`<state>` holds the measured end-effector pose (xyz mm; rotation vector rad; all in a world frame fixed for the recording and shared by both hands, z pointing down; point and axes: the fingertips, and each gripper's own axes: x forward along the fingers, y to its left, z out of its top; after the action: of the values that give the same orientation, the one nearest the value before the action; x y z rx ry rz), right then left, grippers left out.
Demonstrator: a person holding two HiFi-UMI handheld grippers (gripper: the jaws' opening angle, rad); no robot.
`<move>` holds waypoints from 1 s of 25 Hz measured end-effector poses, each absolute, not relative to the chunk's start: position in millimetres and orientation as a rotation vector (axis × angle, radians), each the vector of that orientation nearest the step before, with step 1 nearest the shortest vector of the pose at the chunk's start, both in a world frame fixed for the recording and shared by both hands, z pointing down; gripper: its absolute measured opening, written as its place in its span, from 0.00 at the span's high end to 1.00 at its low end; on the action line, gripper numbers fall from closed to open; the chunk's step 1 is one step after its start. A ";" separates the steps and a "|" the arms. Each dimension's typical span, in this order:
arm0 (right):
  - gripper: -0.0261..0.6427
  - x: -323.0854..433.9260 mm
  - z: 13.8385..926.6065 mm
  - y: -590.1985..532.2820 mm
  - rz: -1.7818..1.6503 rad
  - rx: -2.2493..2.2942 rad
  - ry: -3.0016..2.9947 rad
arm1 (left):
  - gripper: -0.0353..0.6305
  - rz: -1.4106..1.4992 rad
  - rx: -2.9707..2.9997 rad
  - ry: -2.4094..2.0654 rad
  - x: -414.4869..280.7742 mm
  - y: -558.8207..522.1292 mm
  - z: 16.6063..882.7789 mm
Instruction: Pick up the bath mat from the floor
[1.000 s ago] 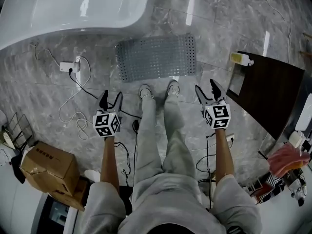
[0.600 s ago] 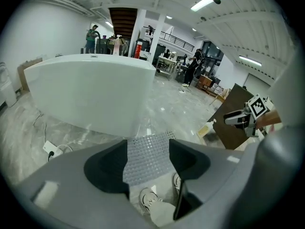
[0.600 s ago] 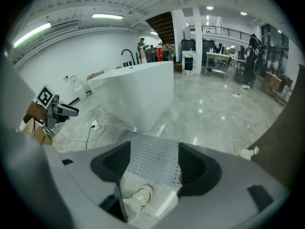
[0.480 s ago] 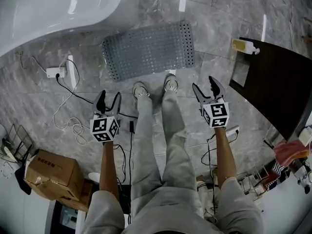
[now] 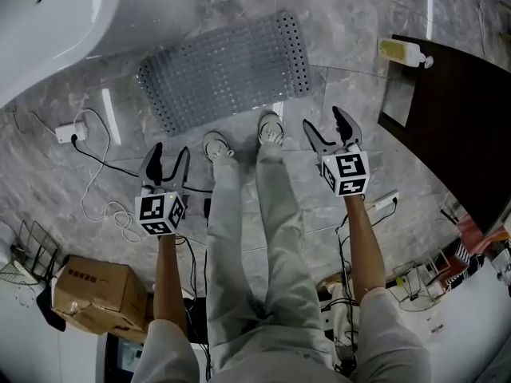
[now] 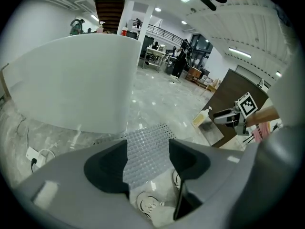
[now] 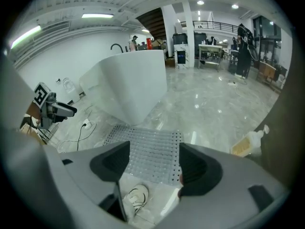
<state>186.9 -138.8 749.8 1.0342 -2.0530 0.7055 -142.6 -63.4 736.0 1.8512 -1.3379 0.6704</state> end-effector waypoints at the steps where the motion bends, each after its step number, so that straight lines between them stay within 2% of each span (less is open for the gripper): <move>1: 0.52 189.5 758.0 -140.1 0.714 1.037 -2.047 | 0.55 0.675 1.855 -1.328 -138.6 -64.9 740.2; 25: 0.49 215.7 985.5 -165.9 0.828 0.988 -1.894 | 0.55 0.681 1.846 -1.343 -131.9 -86.9 872.5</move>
<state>215.7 -165.9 985.5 0.9876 -1.8942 0.8284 -131.9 -86.9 872.5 1.8460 -1.3430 0.6812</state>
